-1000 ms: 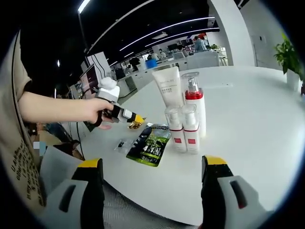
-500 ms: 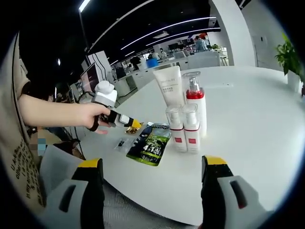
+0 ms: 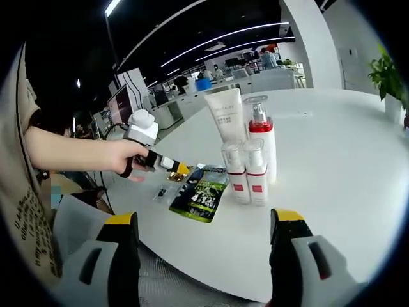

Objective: Arrange the skincare products in the storage area until every visible bottle or jar stands upright without overlapping.

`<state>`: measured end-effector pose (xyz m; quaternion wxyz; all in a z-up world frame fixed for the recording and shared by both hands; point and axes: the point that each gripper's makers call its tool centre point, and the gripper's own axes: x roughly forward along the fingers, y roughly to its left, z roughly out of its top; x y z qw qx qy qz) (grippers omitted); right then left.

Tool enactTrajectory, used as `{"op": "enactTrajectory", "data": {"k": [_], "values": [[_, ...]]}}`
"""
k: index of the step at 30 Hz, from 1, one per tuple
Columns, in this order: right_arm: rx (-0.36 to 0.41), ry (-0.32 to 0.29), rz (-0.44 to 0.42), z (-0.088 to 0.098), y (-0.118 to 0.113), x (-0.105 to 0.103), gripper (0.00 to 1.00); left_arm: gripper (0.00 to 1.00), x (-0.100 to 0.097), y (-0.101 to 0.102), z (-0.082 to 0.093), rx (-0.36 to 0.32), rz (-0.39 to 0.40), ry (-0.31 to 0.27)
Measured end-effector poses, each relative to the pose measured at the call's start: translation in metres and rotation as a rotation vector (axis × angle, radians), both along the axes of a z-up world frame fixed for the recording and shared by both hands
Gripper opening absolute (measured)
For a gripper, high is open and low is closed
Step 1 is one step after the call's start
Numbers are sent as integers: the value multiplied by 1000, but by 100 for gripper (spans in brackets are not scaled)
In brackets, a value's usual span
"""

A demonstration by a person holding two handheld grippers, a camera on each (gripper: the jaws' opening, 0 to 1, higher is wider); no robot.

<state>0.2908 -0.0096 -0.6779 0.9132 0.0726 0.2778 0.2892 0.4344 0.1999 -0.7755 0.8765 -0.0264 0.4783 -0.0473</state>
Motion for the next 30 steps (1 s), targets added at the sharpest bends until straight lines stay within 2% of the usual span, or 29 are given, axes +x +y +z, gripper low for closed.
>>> {"op": "enactTrajectory", "data": {"k": [30], "values": [[-6,1,8,0,1,-1,85,43,-6,-5,3,-35,-39,1]]}}
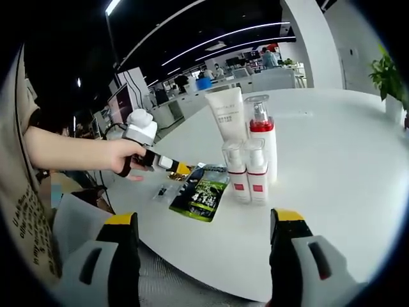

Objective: Arrange the skincare products in the storage area until every visible bottle or jar stands upright without overlapping.

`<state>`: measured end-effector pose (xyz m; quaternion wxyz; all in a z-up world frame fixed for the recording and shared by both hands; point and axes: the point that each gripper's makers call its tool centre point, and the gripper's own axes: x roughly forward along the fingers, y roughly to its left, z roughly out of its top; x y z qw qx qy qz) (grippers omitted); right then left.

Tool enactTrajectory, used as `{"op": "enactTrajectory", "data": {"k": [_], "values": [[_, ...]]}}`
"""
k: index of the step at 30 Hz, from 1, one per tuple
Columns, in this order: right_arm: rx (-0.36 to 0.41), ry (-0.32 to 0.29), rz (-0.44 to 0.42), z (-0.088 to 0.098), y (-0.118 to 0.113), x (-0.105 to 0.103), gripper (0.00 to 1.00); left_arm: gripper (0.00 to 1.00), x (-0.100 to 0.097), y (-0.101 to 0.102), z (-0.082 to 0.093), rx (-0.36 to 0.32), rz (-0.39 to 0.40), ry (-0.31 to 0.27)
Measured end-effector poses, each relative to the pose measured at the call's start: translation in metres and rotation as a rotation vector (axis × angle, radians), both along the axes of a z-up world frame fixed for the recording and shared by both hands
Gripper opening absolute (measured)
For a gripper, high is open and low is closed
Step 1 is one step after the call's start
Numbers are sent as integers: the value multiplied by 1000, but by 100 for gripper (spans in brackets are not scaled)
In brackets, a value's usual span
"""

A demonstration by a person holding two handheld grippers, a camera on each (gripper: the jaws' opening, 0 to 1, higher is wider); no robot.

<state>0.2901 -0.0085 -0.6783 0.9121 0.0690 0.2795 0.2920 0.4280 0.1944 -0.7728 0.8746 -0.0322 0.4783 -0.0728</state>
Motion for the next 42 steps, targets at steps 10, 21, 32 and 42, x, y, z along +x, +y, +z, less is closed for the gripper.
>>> {"op": "enactTrajectory", "data": {"k": [10,21,32,42], "values": [[-8,-1,7,0,1,-1,85,46,-6,0,4,-13,-37,-8],[-24,1,22,-3,2,-1,85,52,-13,0,14,-39,-102,-43],[-41,0,27,-4,2,-2,85,60,-22,2,25,-69,-156,-100],[-53,-4,37,-4,3,-3,85,67,-37,11,38,-77,-209,-152]]}}
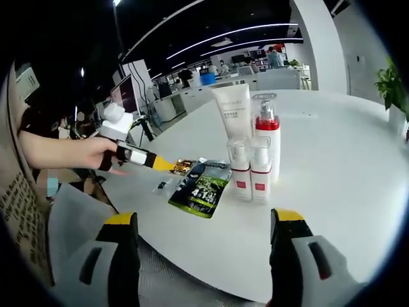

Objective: Arrange the skincare products in the storage area until every visible bottle or jar stands upright without overlapping.

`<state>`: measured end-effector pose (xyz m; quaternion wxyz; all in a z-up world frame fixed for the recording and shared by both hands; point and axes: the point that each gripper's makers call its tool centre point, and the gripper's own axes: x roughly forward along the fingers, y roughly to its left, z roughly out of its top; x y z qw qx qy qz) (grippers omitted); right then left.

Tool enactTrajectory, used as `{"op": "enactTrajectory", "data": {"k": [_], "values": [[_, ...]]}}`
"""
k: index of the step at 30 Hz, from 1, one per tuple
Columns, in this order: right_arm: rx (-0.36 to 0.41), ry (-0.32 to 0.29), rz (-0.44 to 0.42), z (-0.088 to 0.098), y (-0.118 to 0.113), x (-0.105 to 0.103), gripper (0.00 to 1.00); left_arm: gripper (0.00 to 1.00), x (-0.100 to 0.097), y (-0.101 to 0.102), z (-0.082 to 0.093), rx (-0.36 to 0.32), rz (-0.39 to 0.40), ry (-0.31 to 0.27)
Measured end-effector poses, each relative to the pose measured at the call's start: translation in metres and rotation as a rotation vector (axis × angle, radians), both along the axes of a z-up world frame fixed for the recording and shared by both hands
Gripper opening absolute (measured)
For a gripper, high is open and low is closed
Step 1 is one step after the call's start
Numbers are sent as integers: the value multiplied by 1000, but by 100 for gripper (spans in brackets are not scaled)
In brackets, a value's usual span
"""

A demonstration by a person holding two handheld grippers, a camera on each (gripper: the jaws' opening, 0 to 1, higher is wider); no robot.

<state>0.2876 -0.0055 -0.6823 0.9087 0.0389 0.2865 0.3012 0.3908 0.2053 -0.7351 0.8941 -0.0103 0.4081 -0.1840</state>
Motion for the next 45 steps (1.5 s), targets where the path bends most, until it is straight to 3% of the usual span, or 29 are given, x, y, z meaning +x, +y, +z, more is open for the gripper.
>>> {"op": "enactTrajectory", "data": {"k": [14,25,34,45], "values": [[-14,-4,28,0,4,-3,86,82,-28,7,14,-10,-92,-54],[-17,-14,32,1,5,-4,86,87,-59,12,19,-21,-157,-68],[-38,-20,48,1,7,-6,86,97,-77,19,29,-63,-184,-111],[-32,-27,66,6,11,-8,94,97,-95,19,33,-89,-241,-133]]}}
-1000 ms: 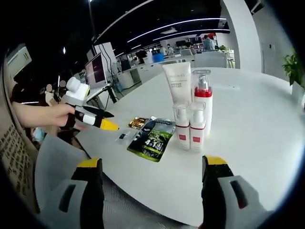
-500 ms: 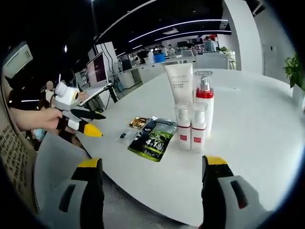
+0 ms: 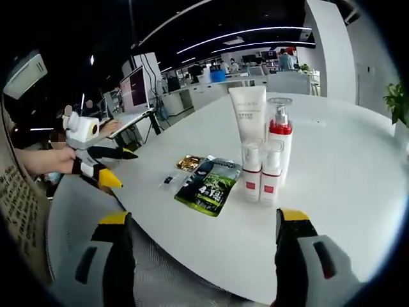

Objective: Arrange the skincare products in the storage area until every visible bottle or jar stands upright without overlapping.

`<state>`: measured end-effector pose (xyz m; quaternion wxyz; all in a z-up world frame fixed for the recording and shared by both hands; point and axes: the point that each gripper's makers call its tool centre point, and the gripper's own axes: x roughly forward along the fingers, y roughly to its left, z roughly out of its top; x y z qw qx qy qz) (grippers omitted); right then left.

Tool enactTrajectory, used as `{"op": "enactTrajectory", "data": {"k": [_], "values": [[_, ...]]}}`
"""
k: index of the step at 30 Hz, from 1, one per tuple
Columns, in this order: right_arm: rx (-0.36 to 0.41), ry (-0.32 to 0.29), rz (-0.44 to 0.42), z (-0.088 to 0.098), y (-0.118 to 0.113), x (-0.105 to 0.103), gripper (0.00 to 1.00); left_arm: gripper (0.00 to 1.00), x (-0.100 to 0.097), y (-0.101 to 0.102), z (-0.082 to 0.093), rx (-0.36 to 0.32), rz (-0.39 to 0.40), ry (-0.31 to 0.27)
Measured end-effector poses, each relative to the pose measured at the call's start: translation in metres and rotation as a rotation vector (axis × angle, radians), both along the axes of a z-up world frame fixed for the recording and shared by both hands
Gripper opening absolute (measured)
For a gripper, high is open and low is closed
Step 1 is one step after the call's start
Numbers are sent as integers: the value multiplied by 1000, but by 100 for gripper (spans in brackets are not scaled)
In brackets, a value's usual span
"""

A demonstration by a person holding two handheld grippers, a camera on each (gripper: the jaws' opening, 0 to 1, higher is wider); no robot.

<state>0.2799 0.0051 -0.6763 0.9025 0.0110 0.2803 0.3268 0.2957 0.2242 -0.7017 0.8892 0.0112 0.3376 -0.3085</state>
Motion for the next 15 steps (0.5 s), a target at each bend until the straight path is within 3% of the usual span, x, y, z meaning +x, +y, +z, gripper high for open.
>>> {"op": "enactTrajectory", "data": {"k": [5,15], "values": [[30,-12,-10,4,-1,2,99,97,-1,-1,1,1,-11,-8],[46,-11,-34,4,-4,4,99,97,-2,-2,0,2,-16,-8]]}}
